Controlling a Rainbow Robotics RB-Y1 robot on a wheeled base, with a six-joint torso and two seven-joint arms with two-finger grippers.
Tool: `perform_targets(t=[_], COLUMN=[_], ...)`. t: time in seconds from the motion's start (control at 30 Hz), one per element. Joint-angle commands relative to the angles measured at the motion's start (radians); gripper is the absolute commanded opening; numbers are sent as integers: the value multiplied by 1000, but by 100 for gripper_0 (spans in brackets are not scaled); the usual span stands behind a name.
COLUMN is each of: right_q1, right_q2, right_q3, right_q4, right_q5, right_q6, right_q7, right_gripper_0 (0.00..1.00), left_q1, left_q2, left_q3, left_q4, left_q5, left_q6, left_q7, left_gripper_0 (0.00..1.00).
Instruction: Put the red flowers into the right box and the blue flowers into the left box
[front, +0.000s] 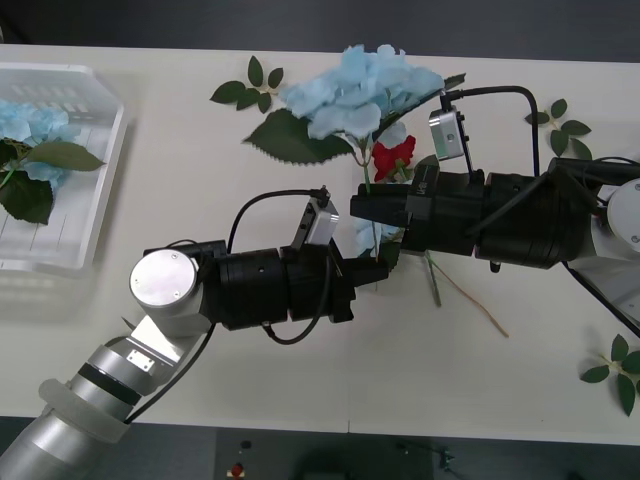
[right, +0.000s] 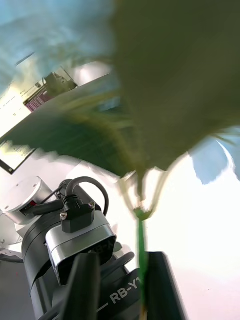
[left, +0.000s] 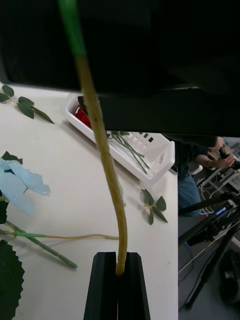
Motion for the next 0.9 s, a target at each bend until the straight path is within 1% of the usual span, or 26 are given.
perform_targets(t=[0.03, 0.13, 0.23, 0.3, 0.33, 0.4, 0.5, 0.6, 0.63, 0.77, 0.8, 0.83, 0.9], right_q1=[-38, -38, -38, -41, -42, -45, -53, -53, -54, -53, -53, -54, -53], right_q2=[13, 13, 12, 6, 2, -36, -123, -268, -310, -491, -511, -553, -588], right_q3=[1, 1, 1, 1, 1, 1, 2, 1, 1, 2, 1, 1, 5], right_q4=[-19, -19, -20, -20, -19, -25, -46, -85, -95, -152, -160, -180, -206], right_q5=[-18, -18, -18, -18, -18, -11, 55, 153, 176, 287, 304, 344, 393], right_q6=[-5, -6, -6, -5, -6, -6, 0, 32, 49, 145, 161, 205, 256], right_q7=[-30, -35, -41, -55, -64, -119, -197, -317, -352, -529, -552, -608, -674], right_gripper_0=[100, 100, 100, 100, 100, 100, 100, 100, 100, 100, 100, 100, 100], left_q1=[-25, -25, -17, -6, -5, 2, 0, 2, 2, 2, 2, 2, 3], left_q2=[5, 54, 148, 214, 229, 304, 378, 459, 479, 535, 539, 554, 574], left_q3=[1, 2, 11, 37, 47, 105, 189, 310, 347, 551, 579, 649, 726], left_q4=[-14, -16, -31, -56, -60, -70, -70, -48, -33, 70, 85, 124, 174], left_q5=[57, 155, 296, 354, 365, 396, 397, 380, 374, 287, 265, 205, 139], left_q6=[-18, -16, -13, -13, -13, 2, 43, 96, 112, 214, 227, 263, 301], left_q7=[-4, -4, -4, -4, -4, -4, -4, -4, 27, 131, 139, 153, 157], left_gripper_0=[0, 0, 0, 0, 0, 0, 0, 0, 0, 0, 0, 0, 0])
